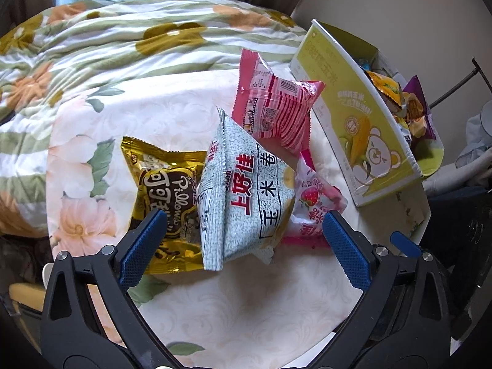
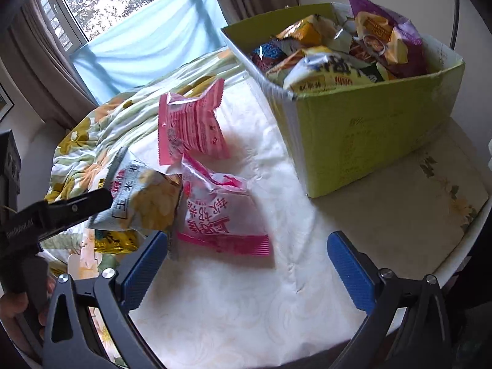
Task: Organize snacks
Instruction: 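Grasp the grey-blue corn bag with the left gripper while the right grasps the pink strawberry bag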
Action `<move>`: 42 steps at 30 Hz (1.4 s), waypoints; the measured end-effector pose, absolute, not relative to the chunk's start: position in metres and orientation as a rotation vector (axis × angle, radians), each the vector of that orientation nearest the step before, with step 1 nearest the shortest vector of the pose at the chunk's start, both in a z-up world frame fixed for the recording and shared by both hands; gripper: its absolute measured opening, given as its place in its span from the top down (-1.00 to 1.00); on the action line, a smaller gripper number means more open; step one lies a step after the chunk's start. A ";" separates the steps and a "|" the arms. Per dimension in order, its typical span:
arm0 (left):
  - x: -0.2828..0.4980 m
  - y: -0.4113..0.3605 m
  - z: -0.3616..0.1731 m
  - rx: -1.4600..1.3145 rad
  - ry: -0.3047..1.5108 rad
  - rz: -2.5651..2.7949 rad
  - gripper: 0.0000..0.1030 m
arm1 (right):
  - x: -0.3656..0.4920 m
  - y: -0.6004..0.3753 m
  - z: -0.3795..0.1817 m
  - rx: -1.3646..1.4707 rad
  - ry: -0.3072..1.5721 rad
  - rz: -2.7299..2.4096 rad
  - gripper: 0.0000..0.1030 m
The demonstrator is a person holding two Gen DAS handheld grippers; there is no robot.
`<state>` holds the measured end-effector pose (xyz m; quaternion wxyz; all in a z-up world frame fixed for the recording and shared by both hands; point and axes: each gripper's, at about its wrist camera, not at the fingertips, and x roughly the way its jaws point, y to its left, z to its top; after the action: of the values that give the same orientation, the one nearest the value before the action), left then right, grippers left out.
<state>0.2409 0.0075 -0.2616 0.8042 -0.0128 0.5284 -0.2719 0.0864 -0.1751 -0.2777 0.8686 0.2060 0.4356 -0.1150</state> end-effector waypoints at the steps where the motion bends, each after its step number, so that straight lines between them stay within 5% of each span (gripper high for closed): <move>1: 0.244 0.005 -0.265 -0.018 1.137 -0.582 -0.94 | 0.089 -0.176 -0.282 0.435 0.915 -0.239 -0.99; 13: 0.255 -0.028 -0.292 0.084 1.151 -0.619 -0.91 | 0.116 -0.169 -0.303 0.398 0.895 -0.212 -0.99; 28: 0.258 -0.032 -0.306 0.170 1.195 -0.624 -0.20 | 0.135 -0.160 -0.322 0.348 0.926 -0.148 -0.77; 37: 0.244 -0.025 -0.299 0.239 1.170 -0.590 -0.17 | 0.149 -0.152 -0.326 0.251 0.925 -0.130 -0.67; 42: 0.230 -0.021 -0.297 0.265 1.169 -0.577 -0.17 | 0.158 -0.139 -0.331 0.152 0.938 -0.078 -0.44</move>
<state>0.2305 -0.0214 -0.2969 0.7869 0.1227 0.5424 -0.2675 0.1584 -0.1389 -0.3310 0.8885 0.0732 0.4514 -0.0375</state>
